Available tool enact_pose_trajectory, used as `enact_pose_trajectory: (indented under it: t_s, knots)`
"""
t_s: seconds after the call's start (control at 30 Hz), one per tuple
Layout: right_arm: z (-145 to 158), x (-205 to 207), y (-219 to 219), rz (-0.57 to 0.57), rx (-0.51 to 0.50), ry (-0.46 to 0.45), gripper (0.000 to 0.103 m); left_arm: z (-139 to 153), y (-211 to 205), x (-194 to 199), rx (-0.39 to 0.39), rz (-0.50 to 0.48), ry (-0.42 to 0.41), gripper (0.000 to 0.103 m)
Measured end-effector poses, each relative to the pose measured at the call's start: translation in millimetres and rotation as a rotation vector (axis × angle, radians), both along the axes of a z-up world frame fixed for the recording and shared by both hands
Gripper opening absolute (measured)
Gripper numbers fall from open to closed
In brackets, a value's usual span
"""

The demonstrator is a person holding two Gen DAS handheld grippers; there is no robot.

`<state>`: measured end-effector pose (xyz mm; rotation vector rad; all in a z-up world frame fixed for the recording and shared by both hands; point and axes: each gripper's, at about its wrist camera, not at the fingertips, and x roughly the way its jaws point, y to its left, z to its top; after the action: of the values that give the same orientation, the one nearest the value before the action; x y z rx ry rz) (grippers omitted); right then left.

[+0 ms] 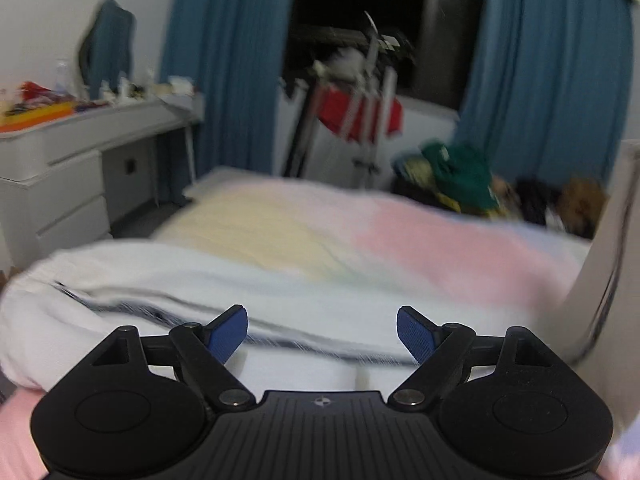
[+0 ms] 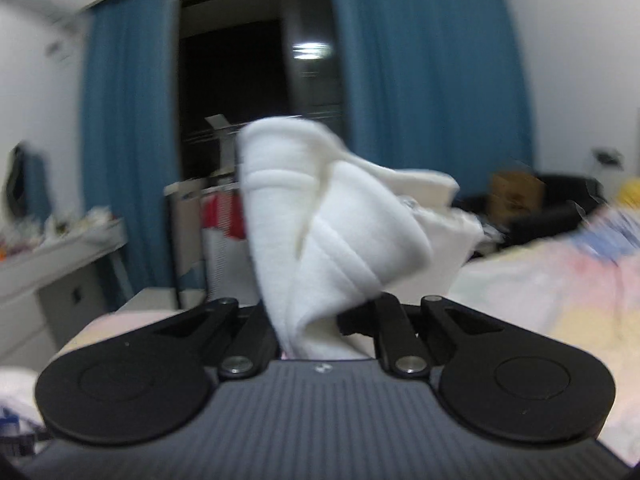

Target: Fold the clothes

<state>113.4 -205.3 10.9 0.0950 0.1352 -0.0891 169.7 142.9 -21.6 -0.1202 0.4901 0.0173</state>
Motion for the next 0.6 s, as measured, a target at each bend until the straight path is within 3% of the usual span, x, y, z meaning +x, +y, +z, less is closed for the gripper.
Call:
enact_pose_trajectory:
  t_s: [0.17,0.27,0.33,0.4,0.6]
  knots:
    - [-58,10,98,0.176,-0.159,0.115,0.010,6,18,0,-0.027,0.030,-0.025,0.083]
    - [-112,17,149,0.276,-0.282,0.269,0.011,6,25,1,-0.046,0.039,-0.024,0.083]
    - [-139,21,167,0.275,-0.336,0.350,0.011,5,31,2,-0.059,0.046,-0.024,0.083]
    - [-144,19,172,0.253,-0.367,0.343,0.011,5,36,2,-0.072,0.052,-0.023,0.083]
    - [-121,21,178,0.295,-0.368,0.290,0.011,5,40,1,-0.108,0.038,-0.050,0.083]
